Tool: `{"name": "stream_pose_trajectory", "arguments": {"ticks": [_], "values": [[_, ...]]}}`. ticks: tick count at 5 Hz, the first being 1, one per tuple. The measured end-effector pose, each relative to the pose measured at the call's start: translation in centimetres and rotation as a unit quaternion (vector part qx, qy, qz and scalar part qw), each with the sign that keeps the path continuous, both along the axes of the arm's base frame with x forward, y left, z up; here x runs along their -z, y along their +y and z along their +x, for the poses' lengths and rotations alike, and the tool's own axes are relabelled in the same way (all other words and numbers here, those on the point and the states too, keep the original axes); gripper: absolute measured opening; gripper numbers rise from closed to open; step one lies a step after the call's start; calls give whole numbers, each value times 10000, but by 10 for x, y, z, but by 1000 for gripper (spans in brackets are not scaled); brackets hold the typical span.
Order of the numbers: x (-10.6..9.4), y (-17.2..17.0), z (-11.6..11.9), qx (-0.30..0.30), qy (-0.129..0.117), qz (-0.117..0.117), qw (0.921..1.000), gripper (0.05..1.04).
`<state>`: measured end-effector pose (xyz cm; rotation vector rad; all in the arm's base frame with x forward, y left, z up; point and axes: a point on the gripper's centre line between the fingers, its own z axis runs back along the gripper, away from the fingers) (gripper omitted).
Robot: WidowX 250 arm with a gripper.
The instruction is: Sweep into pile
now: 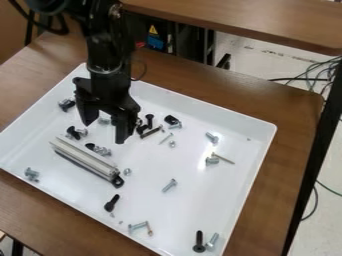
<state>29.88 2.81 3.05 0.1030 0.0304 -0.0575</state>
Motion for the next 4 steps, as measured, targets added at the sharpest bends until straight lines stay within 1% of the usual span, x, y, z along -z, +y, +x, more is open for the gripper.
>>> {"name": "stream_pose_trajectory", "arguments": {"ticks": [1, 2, 3, 4], "values": [[7, -1, -5, -17, 135, -16, 9999, 999], [12, 5, -5, -1000, -41, -79, 9950, 999], [8, 34, -13, -2376, -267, -127, 9709, 1000], [10, 49, -19, -3456, -488, -33, 9371, 999]]}}
